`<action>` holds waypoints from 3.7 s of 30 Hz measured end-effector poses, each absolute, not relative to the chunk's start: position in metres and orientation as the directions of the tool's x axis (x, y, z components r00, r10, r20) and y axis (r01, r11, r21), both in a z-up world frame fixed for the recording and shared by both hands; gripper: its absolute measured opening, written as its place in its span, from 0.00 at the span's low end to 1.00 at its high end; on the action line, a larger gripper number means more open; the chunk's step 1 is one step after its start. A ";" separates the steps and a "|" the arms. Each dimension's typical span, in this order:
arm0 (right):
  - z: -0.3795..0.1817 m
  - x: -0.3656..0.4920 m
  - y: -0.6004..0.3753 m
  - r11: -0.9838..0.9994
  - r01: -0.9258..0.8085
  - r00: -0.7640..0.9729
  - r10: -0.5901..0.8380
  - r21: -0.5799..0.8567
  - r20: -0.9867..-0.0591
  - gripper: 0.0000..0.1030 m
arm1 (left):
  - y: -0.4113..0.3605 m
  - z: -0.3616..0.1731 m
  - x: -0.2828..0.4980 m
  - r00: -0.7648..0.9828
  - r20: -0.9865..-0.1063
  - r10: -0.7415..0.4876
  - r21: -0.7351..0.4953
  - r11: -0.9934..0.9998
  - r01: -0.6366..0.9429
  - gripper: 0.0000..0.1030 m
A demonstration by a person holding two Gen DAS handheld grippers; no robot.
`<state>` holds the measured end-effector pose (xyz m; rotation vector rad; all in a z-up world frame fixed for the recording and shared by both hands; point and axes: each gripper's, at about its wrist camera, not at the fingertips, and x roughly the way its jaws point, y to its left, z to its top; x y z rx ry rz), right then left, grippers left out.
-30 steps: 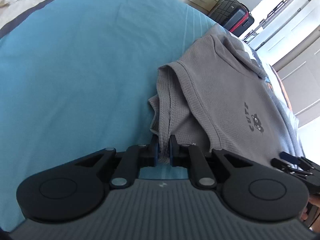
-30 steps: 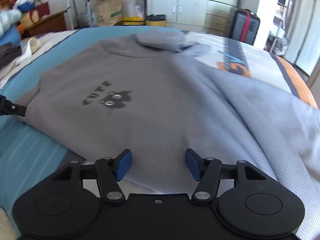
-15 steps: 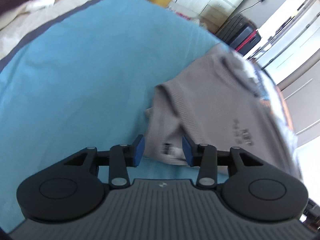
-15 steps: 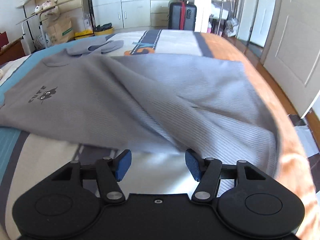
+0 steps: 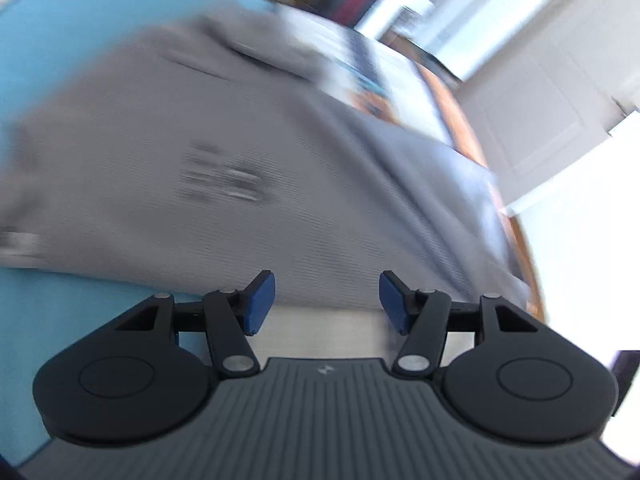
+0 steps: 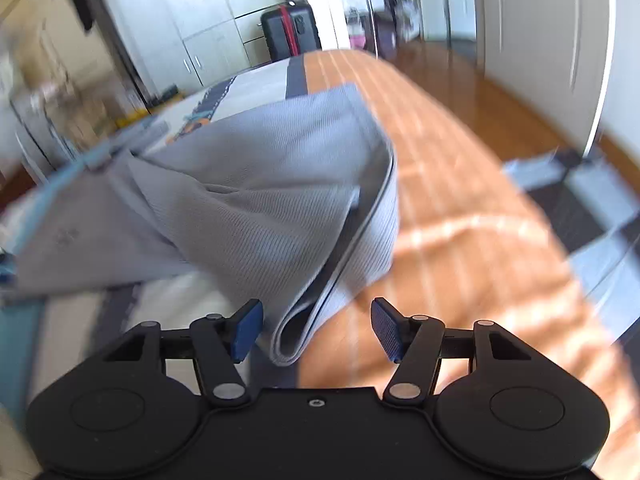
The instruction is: Fold clothes
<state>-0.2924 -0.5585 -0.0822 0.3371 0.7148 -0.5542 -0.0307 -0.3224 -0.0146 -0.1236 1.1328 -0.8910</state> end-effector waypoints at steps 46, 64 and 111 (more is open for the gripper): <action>-0.037 -0.241 -0.597 0.832 0.505 0.657 -0.543 -0.230 -0.523 0.01 | -0.475 -0.015 -0.046 0.190 -0.729 -0.657 -0.290 0.549 0.784 0.58; -0.043 -0.113 -0.738 0.771 0.581 0.525 -0.600 -0.262 -0.603 0.17 | -0.418 -0.056 -0.006 0.211 -0.789 -0.577 -0.324 0.683 0.654 0.58; -0.047 -0.240 -0.639 0.601 0.720 0.691 -0.580 0.346 -0.431 0.06 | -0.214 -0.084 0.025 0.482 -0.732 -0.481 -0.458 0.872 0.174 0.62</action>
